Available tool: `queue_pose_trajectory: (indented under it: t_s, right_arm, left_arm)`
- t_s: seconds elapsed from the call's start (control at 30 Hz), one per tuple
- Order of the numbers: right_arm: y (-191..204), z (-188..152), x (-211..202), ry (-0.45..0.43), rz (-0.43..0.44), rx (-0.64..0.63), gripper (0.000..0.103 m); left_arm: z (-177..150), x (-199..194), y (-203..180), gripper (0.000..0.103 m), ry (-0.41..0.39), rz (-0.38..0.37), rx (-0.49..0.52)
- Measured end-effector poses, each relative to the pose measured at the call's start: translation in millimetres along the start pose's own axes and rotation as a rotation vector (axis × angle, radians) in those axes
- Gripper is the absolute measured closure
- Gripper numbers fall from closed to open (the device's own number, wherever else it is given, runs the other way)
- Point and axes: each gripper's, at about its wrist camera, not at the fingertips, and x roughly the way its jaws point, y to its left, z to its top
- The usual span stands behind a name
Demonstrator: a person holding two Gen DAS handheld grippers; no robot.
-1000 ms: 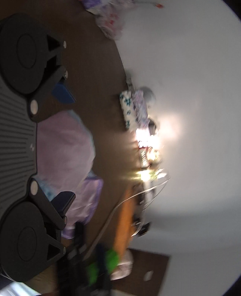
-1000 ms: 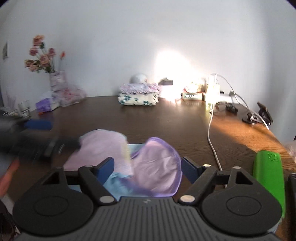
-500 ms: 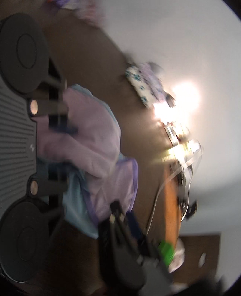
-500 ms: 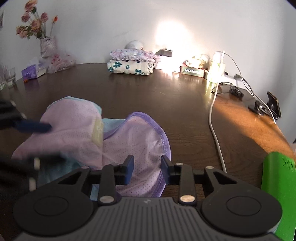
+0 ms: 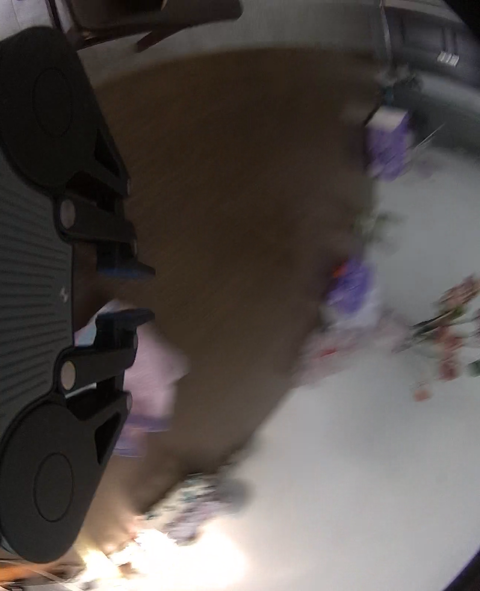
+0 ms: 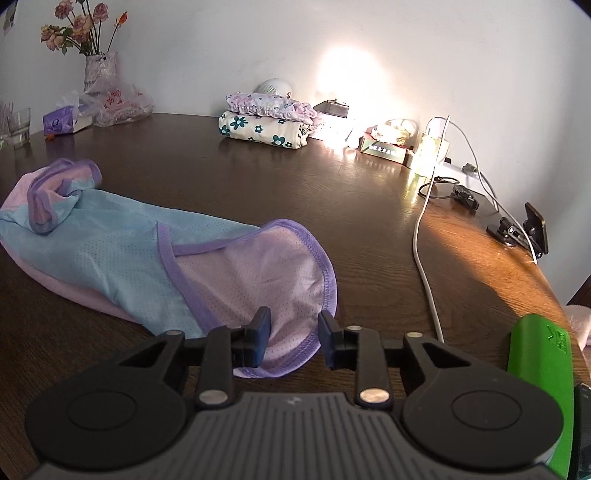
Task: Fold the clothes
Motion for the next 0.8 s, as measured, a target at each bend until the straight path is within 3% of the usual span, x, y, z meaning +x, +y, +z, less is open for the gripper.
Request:
queue_pose_trajectory:
  t_s: [0.07, 0.1, 0.27, 0.37, 0.4, 0.43, 0.47, 0.5, 0.6, 0.77, 0.8]
  right_arm:
    - [3, 1, -1, 0.002, -0.012, -0.016, 0.075]
    - [5, 1, -1, 0.004, -0.019, -0.023, 0.075]
    - [8, 4, -1, 0.023, -0.028, -0.040, 0.074]
    - [10, 5, -1, 0.025, -0.040, -0.042, 0.074]
    - [10, 5, -2, 0.026, -0.044, -0.042, 0.074]
    - [11, 4, -2, 0.027, -0.047, -0.043, 0.074]
    - [12, 4, -2, 0.028, -0.051, -0.044, 0.074]
    - [12, 4, -2, 0.029, -0.052, -0.047, 0.074]
    - [12, 4, -2, 0.031, -0.055, -0.054, 0.074]
    - [17, 5, -2, 0.033, -0.071, -0.076, 0.074]
    - [17, 5, -2, 0.034, -0.073, -0.079, 0.074]
  left_arm:
    - [3, -10, -4, 0.048, -0.056, -0.024, 0.032]
    - [3, -13, -12, 0.042, -0.059, -0.058, 0.087]
    - [-13, 8, -76, 0.033, 0.044, -0.181, 0.475]
    - [-31, 30, -106, 0.033, 0.084, -0.186, 0.653]
    - [-36, 38, -116, 0.039, 0.097, -0.187, 0.710]
    - [-38, 45, -118, 0.054, 0.117, -0.171, 0.733]
    - [-34, 51, -116, 0.100, 0.153, -0.175, 0.720]
    - [-27, 56, -112, 0.098, 0.186, -0.195, 0.678]
    - [15, 66, -79, 0.097, 0.154, -0.186, 0.519]
    - [75, 91, -13, 0.087, -0.033, 0.146, 0.355]
    - [77, 92, -5, 0.087, -0.036, 0.193, 0.348]
